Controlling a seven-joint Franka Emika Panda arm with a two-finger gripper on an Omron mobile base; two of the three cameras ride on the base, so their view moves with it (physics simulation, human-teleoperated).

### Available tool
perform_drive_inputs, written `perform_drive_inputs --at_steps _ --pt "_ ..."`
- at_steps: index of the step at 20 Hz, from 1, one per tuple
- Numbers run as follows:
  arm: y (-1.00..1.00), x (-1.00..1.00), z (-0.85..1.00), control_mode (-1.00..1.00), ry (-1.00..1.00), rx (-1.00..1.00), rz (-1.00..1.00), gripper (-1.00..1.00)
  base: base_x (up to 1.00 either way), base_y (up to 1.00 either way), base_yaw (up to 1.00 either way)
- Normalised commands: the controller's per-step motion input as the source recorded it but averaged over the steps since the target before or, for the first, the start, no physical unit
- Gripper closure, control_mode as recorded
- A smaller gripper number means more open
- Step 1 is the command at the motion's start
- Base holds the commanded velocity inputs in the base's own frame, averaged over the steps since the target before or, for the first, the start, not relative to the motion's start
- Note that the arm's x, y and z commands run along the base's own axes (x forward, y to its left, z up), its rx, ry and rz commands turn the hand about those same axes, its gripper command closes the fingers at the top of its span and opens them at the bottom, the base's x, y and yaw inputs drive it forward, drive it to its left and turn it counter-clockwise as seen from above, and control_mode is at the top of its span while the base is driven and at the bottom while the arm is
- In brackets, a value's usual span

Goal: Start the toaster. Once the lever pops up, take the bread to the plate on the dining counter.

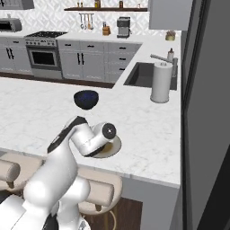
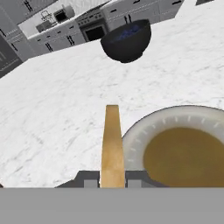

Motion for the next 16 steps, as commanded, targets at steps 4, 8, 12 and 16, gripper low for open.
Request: perform_drive_inputs --at_steps 4,8,12,16 --pt "0.00 0.68 -0.24 -1.00 0.02 0.00 0.00 1.00 0.00 0.00 0.00" --pt "-0.03 0.40 -0.29 -1.00 0.00 0.00 0.00 1.00 0.00 0.00 0.00" --pt "-0.11 0.26 -0.34 -1.00 0.01 0.00 0.00 1.00 0.00 0.00 0.00" --pt "-0.13 0.34 -0.20 -1.00 0.00 0.00 0.00 1.00 0.00 0.00 0.00"
